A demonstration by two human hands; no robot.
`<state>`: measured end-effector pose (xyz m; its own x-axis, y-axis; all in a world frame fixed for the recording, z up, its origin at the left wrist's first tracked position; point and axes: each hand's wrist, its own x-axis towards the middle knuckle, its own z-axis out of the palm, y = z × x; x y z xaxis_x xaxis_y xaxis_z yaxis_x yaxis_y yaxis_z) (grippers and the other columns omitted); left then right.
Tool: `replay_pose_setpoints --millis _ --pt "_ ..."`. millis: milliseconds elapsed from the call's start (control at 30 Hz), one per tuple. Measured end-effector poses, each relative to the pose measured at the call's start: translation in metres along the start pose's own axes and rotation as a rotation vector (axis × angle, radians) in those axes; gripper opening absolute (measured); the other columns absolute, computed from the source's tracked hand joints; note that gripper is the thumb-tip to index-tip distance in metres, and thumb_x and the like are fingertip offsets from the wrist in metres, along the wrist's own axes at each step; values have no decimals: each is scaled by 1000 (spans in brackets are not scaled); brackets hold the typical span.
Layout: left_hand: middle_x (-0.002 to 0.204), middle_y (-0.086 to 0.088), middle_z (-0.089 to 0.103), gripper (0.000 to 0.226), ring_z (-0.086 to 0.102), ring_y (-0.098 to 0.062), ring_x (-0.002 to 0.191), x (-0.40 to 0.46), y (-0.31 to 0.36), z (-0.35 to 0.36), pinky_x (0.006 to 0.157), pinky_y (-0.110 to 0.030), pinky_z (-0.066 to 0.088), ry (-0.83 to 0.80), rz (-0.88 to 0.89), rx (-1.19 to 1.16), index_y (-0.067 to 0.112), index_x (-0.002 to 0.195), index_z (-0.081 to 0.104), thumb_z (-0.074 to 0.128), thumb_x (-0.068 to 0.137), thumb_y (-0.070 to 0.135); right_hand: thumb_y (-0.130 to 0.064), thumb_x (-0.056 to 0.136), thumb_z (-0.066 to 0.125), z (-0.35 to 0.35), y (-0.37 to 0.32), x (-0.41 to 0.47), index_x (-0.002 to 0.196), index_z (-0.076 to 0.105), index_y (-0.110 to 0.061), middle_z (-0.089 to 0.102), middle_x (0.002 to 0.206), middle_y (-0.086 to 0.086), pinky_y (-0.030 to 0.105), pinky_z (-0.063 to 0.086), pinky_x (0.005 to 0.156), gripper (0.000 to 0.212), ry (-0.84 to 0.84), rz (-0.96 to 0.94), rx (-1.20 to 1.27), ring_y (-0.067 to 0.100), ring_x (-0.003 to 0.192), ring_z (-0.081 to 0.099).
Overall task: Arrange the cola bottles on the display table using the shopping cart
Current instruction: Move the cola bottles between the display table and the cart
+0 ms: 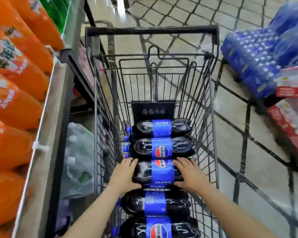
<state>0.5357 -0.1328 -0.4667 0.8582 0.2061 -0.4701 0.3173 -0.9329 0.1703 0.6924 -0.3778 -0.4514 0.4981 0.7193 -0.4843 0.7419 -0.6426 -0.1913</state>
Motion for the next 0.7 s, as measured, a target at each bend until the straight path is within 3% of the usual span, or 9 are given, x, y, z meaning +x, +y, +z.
replay_pose_setpoints --millis 167,367,600,700 --pt "155 -4 27 131 38 -26 136 26 -13 31 110 -37 36 -153 -71 -226 26 156 6 78 56 71 -52 74 69 14 3 31 152 11 -23 16 158 2 44 9 118 101 -81 -3 -52 22 144 13" --pt "140 -4 39 124 48 -28 125 17 -2 37 102 -37 39 -121 -115 -316 28 154 13 80 57 64 -54 63 76 16 -5 40 151 17 -23 30 145 7 50 19 113 110 -74 -20 -137 29 132 28" --pt "130 -1 44 122 51 -25 119 -6 6 56 99 -36 40 -94 -191 -356 27 153 18 72 55 74 -50 61 80 23 -12 53 152 -1 -24 27 150 8 51 15 114 125 -135 -149 -246 30 136 27" --pt "131 1 46 120 50 -24 121 -10 8 55 100 -37 39 -51 -206 -392 28 152 21 69 51 73 -47 60 80 19 -12 52 150 11 -22 34 145 5 51 18 112 116 -145 -160 -239 29 132 31"
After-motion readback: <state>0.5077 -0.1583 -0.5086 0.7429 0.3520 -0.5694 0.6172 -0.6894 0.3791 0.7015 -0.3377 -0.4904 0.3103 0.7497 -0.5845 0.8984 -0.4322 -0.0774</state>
